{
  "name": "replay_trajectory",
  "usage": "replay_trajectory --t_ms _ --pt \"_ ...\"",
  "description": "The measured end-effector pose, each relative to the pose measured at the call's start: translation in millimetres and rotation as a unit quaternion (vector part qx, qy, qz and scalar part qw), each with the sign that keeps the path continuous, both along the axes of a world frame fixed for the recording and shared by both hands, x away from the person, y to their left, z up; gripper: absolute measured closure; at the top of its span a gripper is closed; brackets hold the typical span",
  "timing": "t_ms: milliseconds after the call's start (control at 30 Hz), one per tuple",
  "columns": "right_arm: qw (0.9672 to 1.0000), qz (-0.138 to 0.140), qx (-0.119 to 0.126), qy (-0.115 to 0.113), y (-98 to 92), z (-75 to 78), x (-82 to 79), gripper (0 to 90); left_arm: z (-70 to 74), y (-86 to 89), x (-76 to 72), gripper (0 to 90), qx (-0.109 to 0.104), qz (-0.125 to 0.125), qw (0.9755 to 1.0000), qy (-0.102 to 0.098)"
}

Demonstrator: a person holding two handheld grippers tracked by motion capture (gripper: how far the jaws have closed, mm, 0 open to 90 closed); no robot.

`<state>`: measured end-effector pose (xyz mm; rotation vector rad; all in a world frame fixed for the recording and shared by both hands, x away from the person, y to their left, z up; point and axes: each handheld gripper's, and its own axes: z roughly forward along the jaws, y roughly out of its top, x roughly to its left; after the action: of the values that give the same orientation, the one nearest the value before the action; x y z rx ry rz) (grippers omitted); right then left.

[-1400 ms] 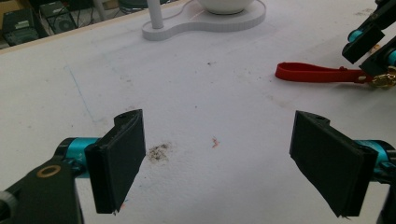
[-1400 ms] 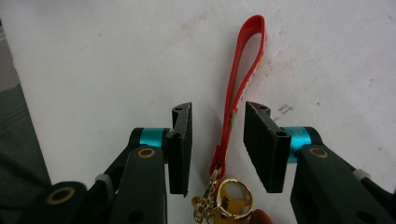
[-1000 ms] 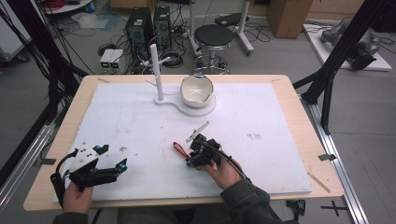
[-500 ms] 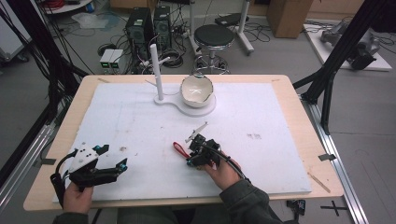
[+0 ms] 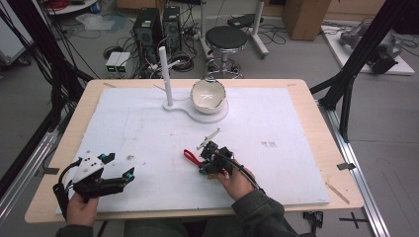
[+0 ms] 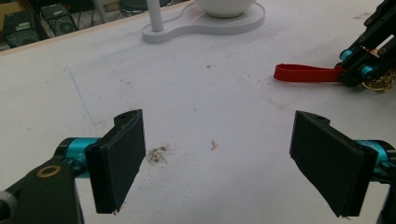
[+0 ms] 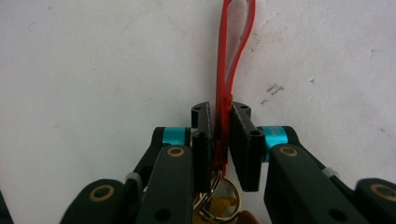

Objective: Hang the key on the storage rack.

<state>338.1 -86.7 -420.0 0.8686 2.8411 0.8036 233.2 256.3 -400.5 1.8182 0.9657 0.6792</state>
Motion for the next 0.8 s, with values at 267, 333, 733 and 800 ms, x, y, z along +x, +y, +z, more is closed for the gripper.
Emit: replay_trajectory --t_ms 267,333,733,800 --pt "0.9999 -0.004 0.005 0.009 -1.1 0.1 1.7 82.9 1.0 -0.6 -0.1 18.8 -0.002 -0.001 1.0000 -0.002" --pt "0.9998 -0.005 0.010 0.015 -2.2 0.0 3.0 83.1 0.9 -0.8 -0.3 18.8 -0.003 -0.002 1.0000 -0.002" --pt "0.9981 -0.011 0.057 0.021 -13.4 12.1 5.4 83.4 1.4 -0.1 -1.2 18.8 -0.003 -0.002 1.0000 -0.003" --pt "0.9976 -0.005 0.069 0.011 -16.0 17.4 5.0 83.4 1.2 0.0 -1.1 18.8 -0.003 -0.002 1.0000 -0.003"
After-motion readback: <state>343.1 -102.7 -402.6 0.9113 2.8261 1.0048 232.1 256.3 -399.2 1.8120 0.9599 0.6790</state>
